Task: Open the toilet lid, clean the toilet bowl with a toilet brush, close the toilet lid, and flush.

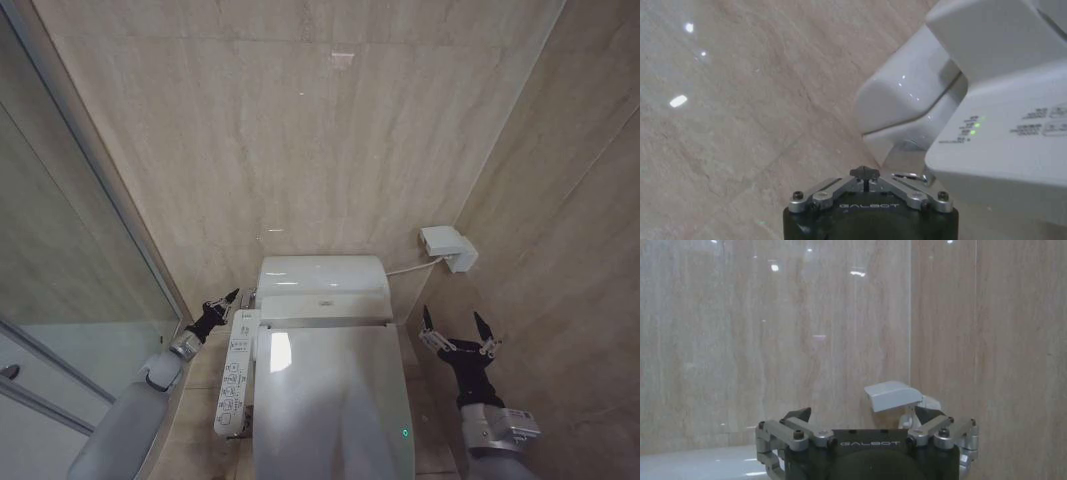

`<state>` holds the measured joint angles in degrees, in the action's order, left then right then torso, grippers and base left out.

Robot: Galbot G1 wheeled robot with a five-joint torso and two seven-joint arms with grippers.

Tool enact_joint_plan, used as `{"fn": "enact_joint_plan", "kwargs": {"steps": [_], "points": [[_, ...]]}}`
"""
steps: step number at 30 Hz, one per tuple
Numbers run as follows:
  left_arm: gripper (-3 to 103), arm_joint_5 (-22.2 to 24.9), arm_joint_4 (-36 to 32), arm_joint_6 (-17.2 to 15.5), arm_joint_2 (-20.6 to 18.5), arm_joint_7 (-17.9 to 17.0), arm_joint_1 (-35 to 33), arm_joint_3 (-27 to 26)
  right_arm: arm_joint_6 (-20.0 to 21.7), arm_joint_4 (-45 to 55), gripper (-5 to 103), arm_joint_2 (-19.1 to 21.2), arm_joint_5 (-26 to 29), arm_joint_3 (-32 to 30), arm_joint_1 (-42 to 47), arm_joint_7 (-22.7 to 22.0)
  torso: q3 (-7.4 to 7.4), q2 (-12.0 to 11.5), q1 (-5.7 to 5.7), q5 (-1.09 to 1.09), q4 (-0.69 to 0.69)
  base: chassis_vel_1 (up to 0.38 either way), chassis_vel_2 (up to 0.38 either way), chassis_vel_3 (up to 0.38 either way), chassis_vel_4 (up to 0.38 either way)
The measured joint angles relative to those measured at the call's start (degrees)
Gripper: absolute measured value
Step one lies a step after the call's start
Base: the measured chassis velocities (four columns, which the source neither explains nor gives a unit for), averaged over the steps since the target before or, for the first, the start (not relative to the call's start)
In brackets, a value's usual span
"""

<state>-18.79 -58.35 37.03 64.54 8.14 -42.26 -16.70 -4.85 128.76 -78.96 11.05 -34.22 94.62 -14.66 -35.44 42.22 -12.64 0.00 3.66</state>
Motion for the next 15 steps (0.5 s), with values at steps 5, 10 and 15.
{"fn": "enact_joint_plan", "kwargs": {"steps": [5, 10, 15], "points": [[0, 0.0, -0.2, 0.0, 0.3, 0.1, 0.2, 0.3, 0.0, 0.0, 100, 0.0, 0.0, 0.0, 0.0, 0.0, 0.0, 0.0, 0.0, 0.0, 0.0, 0.0, 0.0, 0.0, 0.0], [0, 0.0, -1.1, 0.0, 0.7, 0.4, -0.4, 0.5, 0.0, 0.0, 100, 0.0, 0.0, 0.0, 0.0, 0.0, 0.0, 0.0, 0.0, 0.0, 0.0, 0.0, 0.0, 0.0, 0.0], [0, 0.0, -2.1, -0.1, 0.7, 0.7, -1.3, 0.2, 0.0, 0.0, 100, 0.0, 0.0, 0.0, 0.0, 0.0, 0.0, 0.0, 0.0, 0.0, -0.01, 0.0, 0.0, 0.0, 0.0]]}}
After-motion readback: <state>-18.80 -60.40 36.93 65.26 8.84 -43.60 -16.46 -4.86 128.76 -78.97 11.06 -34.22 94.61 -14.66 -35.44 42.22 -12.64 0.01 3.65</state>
